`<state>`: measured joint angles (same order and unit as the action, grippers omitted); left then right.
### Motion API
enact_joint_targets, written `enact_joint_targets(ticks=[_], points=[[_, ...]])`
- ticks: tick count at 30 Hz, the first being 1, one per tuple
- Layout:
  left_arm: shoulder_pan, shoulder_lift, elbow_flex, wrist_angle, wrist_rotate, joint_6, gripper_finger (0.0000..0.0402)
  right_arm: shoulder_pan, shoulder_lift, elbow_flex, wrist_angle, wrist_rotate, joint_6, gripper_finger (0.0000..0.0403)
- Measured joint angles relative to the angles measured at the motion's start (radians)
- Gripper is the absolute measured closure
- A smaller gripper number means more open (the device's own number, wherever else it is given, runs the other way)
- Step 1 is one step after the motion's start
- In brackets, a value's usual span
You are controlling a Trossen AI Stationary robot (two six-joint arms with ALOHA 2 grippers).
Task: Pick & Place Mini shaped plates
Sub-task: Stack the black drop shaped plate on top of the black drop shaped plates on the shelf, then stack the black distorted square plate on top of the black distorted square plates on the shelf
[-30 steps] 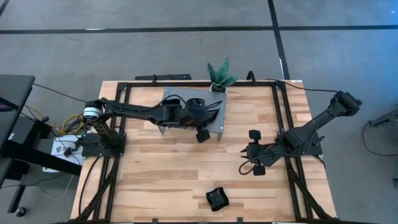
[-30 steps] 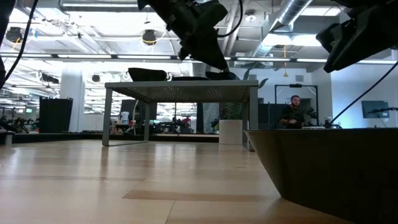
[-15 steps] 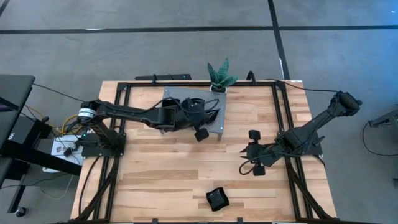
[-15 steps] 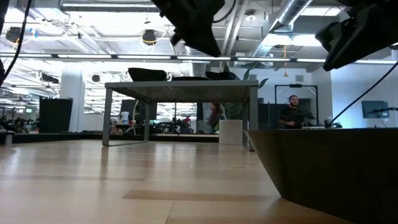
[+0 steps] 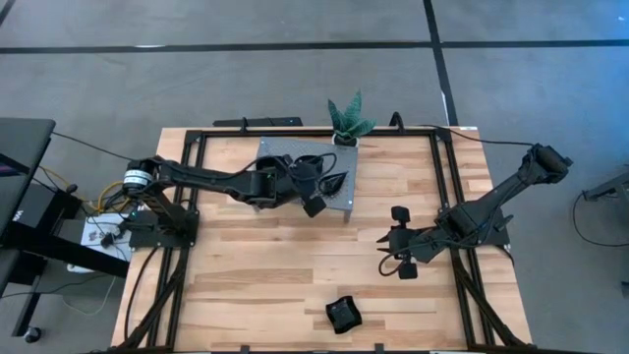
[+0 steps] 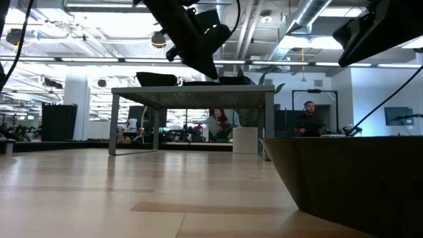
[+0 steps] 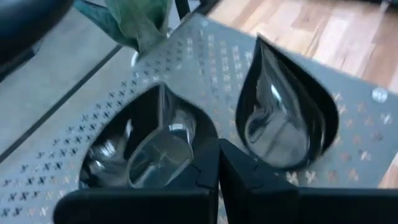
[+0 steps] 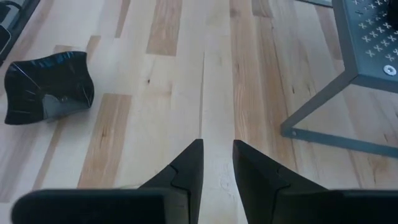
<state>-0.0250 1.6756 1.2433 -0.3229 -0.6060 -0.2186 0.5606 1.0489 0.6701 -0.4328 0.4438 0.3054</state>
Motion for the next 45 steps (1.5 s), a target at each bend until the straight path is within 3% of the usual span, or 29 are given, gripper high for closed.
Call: enact_joint_targets(ticks=[9,18,27,32,37,45], points=[[-0.007,0.0,-0.014,0.026,0.013,-0.007,0.0397,0.0,0.0,0.0,0.0,0.0,-0.001,0.0322],[-0.007,0.0,-0.014,0.039,0.156,-0.008,0.0396,0.0,0.0,0.0,0.0,0.0,-0.053,0.0322],[-0.022,0.0,-0.014,0.062,0.164,-0.008,0.0396,0.0,0.0,0.0,0.0,0.001,-0.103,0.0322],[-0.136,-0.035,-0.013,0.15,0.178,0.004,0.0396,0.0,0.0,0.0,0.0,0.001,-0.105,0.0322],[-0.301,-0.046,-0.012,0.18,0.287,-0.012,0.0396,0.0,0.0,0.0,0.009,0.001,-0.105,0.0322],[-0.531,0.071,-0.012,0.312,0.289,-0.101,0.037,0.0,0.0,0.0,0.164,0.001,-0.105,0.0322]])
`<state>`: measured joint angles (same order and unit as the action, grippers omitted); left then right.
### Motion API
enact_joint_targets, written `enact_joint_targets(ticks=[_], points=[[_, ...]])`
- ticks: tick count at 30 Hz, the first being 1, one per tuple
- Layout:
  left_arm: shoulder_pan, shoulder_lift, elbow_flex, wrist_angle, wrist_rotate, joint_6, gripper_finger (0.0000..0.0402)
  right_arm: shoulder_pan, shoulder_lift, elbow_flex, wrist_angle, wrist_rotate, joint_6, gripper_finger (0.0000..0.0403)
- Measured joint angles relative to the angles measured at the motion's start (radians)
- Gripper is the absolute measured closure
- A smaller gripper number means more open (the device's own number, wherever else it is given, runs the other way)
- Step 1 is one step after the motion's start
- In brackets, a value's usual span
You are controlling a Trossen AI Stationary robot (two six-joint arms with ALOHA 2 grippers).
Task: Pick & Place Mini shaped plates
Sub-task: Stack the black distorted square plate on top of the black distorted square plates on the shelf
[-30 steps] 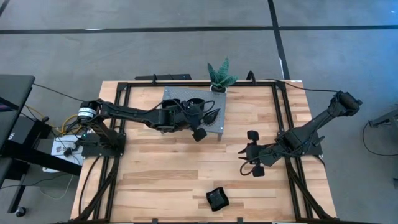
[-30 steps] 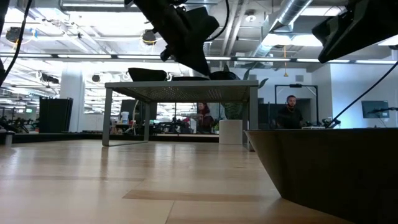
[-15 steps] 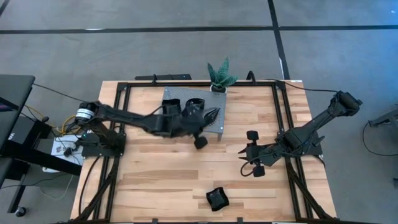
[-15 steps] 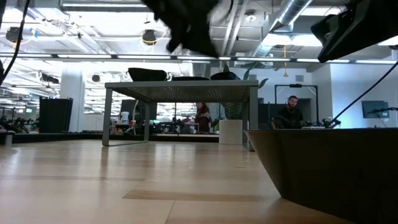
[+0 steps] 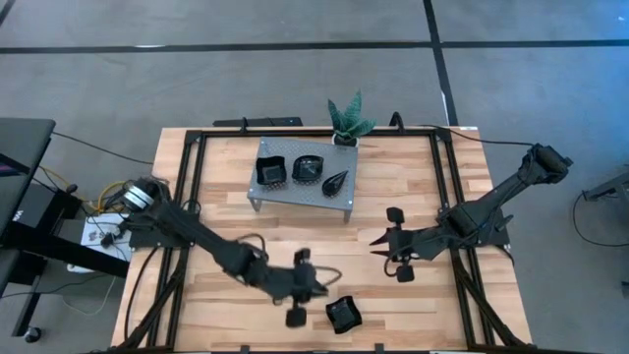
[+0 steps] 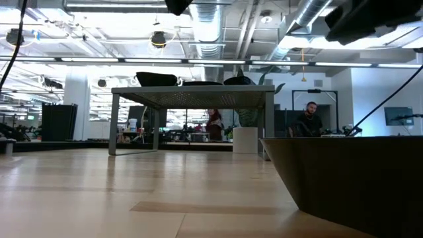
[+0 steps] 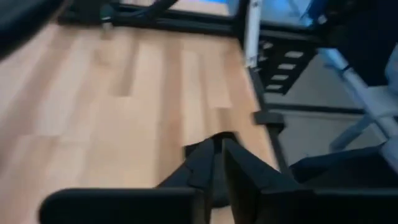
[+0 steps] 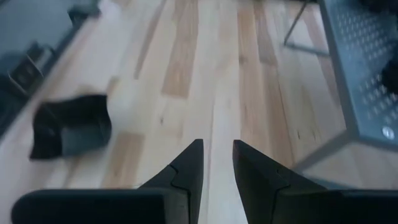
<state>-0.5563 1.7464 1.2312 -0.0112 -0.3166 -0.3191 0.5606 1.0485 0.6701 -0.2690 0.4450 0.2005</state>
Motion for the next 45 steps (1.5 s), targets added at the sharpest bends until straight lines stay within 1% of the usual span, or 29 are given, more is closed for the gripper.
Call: enact_joint_targets(ticks=[5,8,11,13,17,20,28,30,32,34,37,38,41,45], points=[[-0.028,0.154,0.0,0.181,0.0,-0.079,0.0321,0.0,0.0,0.0,0.05,0.0,0.0,0.0322],[-0.008,0.224,0.0,0.204,-0.003,-0.14,0.0294,0.0,0.0,0.0,0.046,0.0,0.0,0.0322],[0.019,0.275,-0.001,0.207,-0.005,-0.178,0.0278,0.0,0.0,0.0,0.045,0.0,0.001,0.0322],[0.03,0.3,-0.001,0.229,0.003,-0.208,0.0272,0.0,0.0,0.0,0.045,-0.001,0.001,0.0322],[0.033,0.352,0.0,0.298,0.062,-0.239,0.027,0.0,0.0,0.0,0.043,-0.001,0.001,0.0322],[0.024,0.374,0.0,0.322,0.063,-0.24,0.027,0.0,0.0,0.0,0.044,-0.001,0.002,0.0322],[0.02,0.412,-0.001,0.319,0.048,-0.265,0.027,0.0,0.0,0.0,0.042,-0.002,0.002,0.0322],[0.02,0.414,0.0,0.325,0.047,-0.265,0.0276,0.0,0.0,0.0,0.042,-0.002,0.002,0.0322],[0.02,0.411,0.0,0.317,0.036,-0.264,0.0294,0.0,0.0,0.0,0.042,-0.002,0.002,0.0322],[0.02,0.406,0.0,0.321,0.033,-0.263,0.0324,0.0,0.0,0.0,0.042,-0.002,0.002,0.0322],[0.027,0.401,0.0,0.322,0.032,-0.262,0.0381,0.0,0.0,0.0,0.042,-0.002,0.002,0.0322],[0.03,0.399,0.0,0.322,0.033,-0.263,0.039,0.0,0.0,0.0,0.041,-0.002,0.002,0.0322],[0.038,0.368,0.0,0.303,0.032,-0.255,0.0393,0.0,0.0,0.0,0.04,-0.002,0.002,0.0322],[0.04,0.241,-0.001,0.173,0.02,-0.192,0.0396,0.0,0.0,0.0,0.034,-0.002,0.002,0.0322]])
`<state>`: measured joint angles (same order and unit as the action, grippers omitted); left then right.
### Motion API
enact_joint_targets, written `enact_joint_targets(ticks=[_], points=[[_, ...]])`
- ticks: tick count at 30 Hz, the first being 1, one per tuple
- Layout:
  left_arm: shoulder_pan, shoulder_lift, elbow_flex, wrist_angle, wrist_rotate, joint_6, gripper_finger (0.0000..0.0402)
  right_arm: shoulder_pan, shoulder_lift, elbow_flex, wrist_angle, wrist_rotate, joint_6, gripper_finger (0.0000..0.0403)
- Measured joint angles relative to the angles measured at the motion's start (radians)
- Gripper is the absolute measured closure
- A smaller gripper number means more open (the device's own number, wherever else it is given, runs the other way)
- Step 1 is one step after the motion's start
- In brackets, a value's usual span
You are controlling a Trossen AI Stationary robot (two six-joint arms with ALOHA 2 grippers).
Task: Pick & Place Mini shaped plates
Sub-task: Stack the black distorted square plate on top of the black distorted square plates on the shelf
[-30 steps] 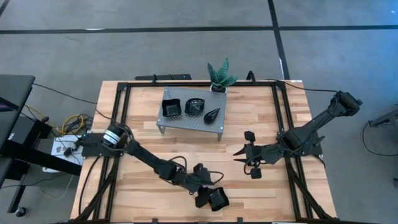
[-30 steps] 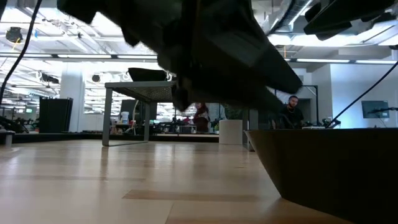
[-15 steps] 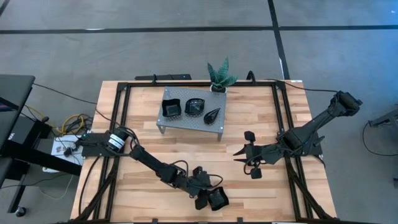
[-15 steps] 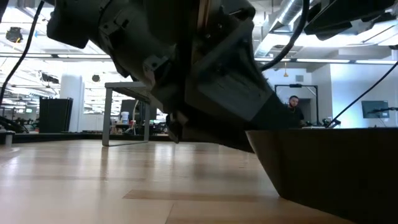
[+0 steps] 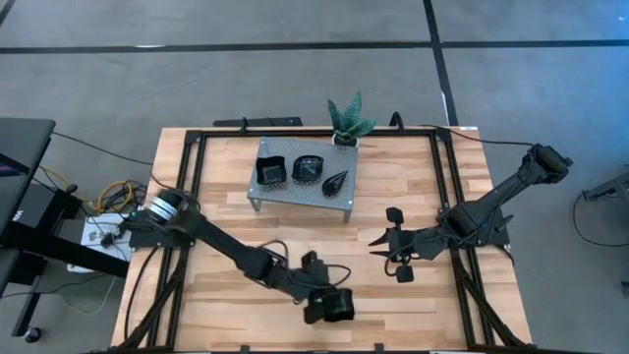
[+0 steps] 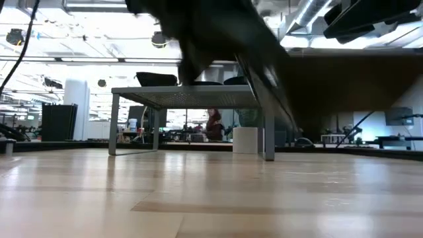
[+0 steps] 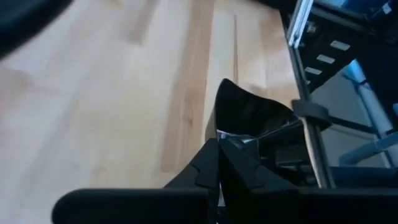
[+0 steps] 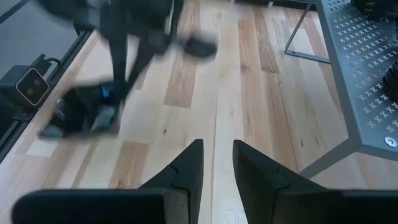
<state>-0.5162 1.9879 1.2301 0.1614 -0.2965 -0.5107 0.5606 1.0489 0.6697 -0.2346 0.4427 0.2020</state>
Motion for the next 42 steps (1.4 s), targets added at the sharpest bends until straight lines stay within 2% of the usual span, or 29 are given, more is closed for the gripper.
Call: enact_joint_targets(ticks=[4,11,14,18,21,24,27,31,37,42], points=[[0.001,-0.194,0.0,-0.235,-0.056,0.034,0.0395,0.0,0.0,0.0,-0.006,0.0,0.0,0.0322],[0.018,-0.548,0.001,-0.682,-0.316,0.035,0.0396,0.0,0.0,0.0,-0.017,0.0,0.0,0.0322],[0.08,-0.669,0.001,-0.839,-0.352,0.04,0.0396,0.0,0.0,0.0,-0.019,0.001,0.0,0.0322],[0.225,-0.785,0.001,-0.973,-0.356,0.079,0.0396,0.0,0.0,0.0,-0.018,0.001,0.0,0.0322],[0.351,-0.845,0.001,-0.986,-0.313,0.191,0.0396,0.0,0.0,0.0,-0.018,0.002,-0.002,0.0322],[0.48,-0.868,0.001,-0.986,-0.174,0.294,0.0396,0.0,0.0,0.0,-0.018,0.002,-0.002,0.0322],[0.585,-0.86,0.001,-0.988,-0.062,0.366,0.0395,0.0,0.0,0.0,-0.019,0.002,-0.002,0.0322],[0.708,-0.833,0.0,-0.994,0.016,0.446,0.0395,0.0,0.0,0.0,-0.019,0.002,-0.002,0.0322],[0.841,-0.801,0.0,-0.993,0.119,0.473,0.0395,0.0,0.0,0.0,-0.02,0.003,-0.002,0.0322],[0.879,-0.752,0.0,-0.992,0.149,0.481,0.0395,0.0,0.0,0.0,-0.019,0.002,-0.002,0.0322]])
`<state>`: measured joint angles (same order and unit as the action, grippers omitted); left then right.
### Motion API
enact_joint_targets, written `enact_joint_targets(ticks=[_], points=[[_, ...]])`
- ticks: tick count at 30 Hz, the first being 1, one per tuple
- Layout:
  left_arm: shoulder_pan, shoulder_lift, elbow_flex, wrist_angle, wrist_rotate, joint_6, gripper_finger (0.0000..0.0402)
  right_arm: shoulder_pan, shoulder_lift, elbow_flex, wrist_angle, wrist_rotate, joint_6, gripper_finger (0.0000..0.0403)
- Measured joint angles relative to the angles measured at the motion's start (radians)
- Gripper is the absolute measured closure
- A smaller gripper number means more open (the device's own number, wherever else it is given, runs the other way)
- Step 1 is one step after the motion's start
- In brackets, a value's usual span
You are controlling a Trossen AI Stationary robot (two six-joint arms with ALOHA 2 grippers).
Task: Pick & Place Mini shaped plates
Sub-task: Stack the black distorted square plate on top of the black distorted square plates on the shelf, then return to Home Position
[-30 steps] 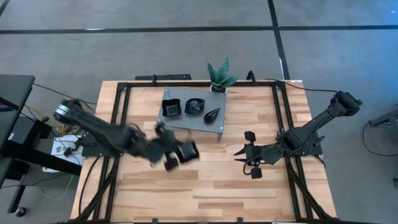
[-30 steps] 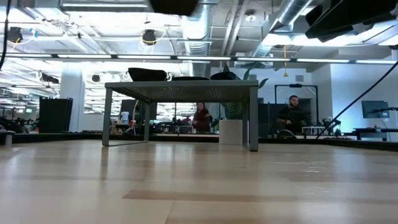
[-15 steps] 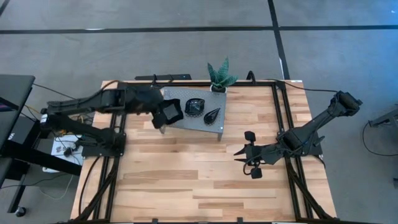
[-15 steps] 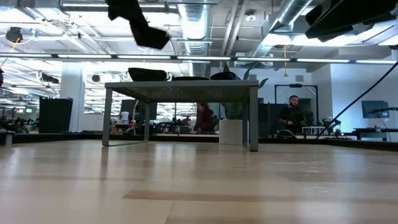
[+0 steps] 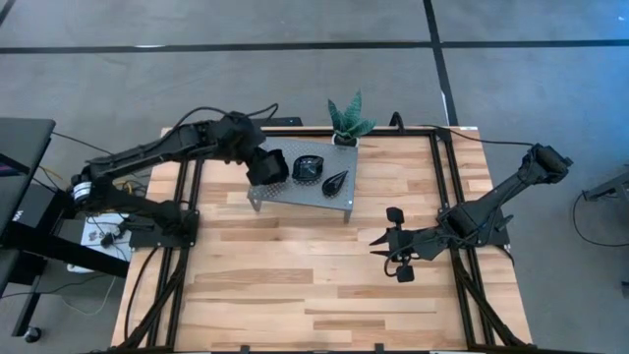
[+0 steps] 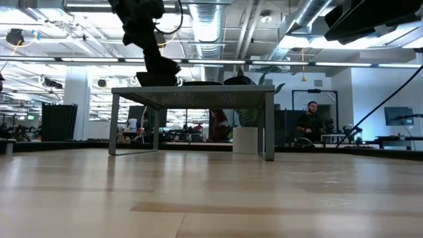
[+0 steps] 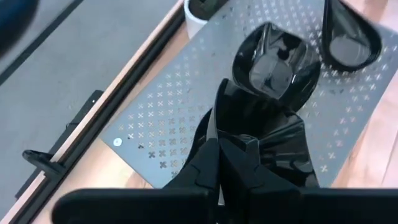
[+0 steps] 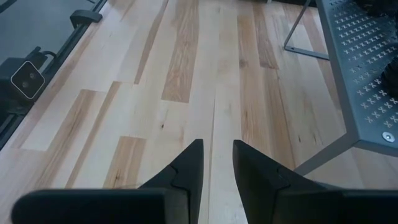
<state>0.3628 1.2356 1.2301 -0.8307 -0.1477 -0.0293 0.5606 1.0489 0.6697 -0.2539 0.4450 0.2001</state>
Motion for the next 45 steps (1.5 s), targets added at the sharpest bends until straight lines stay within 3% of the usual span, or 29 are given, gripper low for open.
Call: enact_joint_targets(ticks=[14,27,33,38,42,45], points=[[0.004,0.031,0.001,-0.001,-0.037,0.026,0.0392,0.0,0.0,0.0,0.0,-0.001,0.002,0.0322],[-0.006,0.031,0.001,0.009,-0.043,-0.042,0.0318,0.0,0.0,0.0,0.0,0.0,0.002,0.0322],[-0.088,0.02,0.001,0.062,-0.039,-0.164,0.0315,0.0,0.0,0.0,0.009,0.001,-0.055,0.0322],[-0.207,-0.078,0.0,0.08,-0.057,-0.161,0.0335,0.015,-0.056,0.057,-0.047,-0.002,-0.047,0.0322],[-0.327,-0.24,0.0,0.081,-0.208,-0.162,0.0348,0.058,-0.154,0.132,-0.253,-0.002,-0.042,0.0322],[-0.443,-0.381,-0.032,0.109,-0.293,-0.162,0.0354,0.085,-0.219,0.141,-0.31,-0.002,-0.002,0.0322]])
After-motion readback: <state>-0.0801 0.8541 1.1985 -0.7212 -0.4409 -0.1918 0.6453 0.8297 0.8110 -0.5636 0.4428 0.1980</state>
